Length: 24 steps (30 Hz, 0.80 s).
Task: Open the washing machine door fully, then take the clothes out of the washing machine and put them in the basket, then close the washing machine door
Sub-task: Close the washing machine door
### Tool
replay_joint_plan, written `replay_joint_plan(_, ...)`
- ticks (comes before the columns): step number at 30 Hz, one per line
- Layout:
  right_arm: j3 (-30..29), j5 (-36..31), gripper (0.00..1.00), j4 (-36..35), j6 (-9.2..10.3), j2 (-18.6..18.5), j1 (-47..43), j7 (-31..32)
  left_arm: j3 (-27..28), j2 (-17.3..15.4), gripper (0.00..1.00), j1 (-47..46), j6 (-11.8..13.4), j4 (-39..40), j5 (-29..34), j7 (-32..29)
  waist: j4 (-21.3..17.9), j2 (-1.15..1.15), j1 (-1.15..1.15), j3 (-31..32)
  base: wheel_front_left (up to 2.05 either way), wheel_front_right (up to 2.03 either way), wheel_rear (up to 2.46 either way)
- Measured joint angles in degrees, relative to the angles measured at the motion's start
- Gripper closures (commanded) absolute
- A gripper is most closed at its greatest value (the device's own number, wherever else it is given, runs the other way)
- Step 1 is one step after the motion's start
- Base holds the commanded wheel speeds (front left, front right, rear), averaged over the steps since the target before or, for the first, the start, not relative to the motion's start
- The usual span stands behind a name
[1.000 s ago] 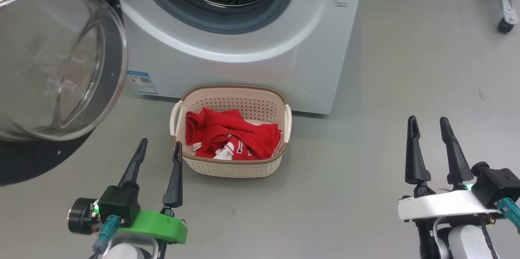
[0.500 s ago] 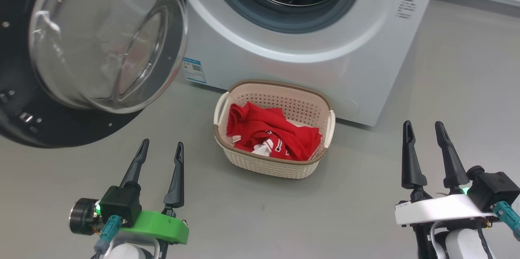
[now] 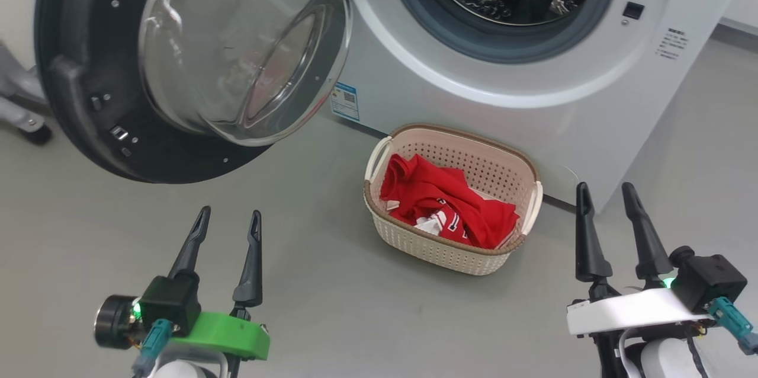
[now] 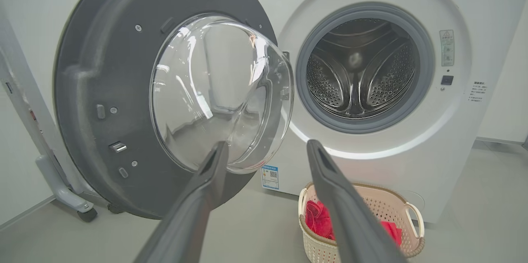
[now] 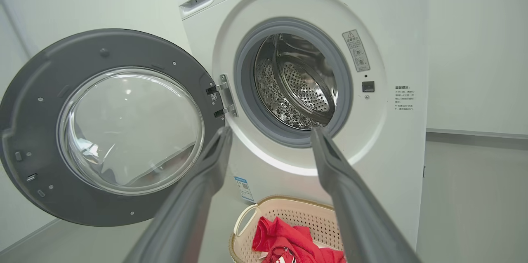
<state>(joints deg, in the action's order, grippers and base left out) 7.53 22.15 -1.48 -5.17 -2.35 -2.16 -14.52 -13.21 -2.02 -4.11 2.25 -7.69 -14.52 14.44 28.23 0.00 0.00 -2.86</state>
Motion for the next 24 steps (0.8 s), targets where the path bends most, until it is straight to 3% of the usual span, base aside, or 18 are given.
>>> replay_joint_plan(24, 3.1, 0.5, 0.0, 1.0, -0.05, 0.0, 0.4, 0.0, 3.2, -0.3, 0.0, 3.1, 0.6, 2.6, 0.3, 0.0, 2.3, 0.0, 0.0, -0.7, 0.0, 0.0, 0.0)
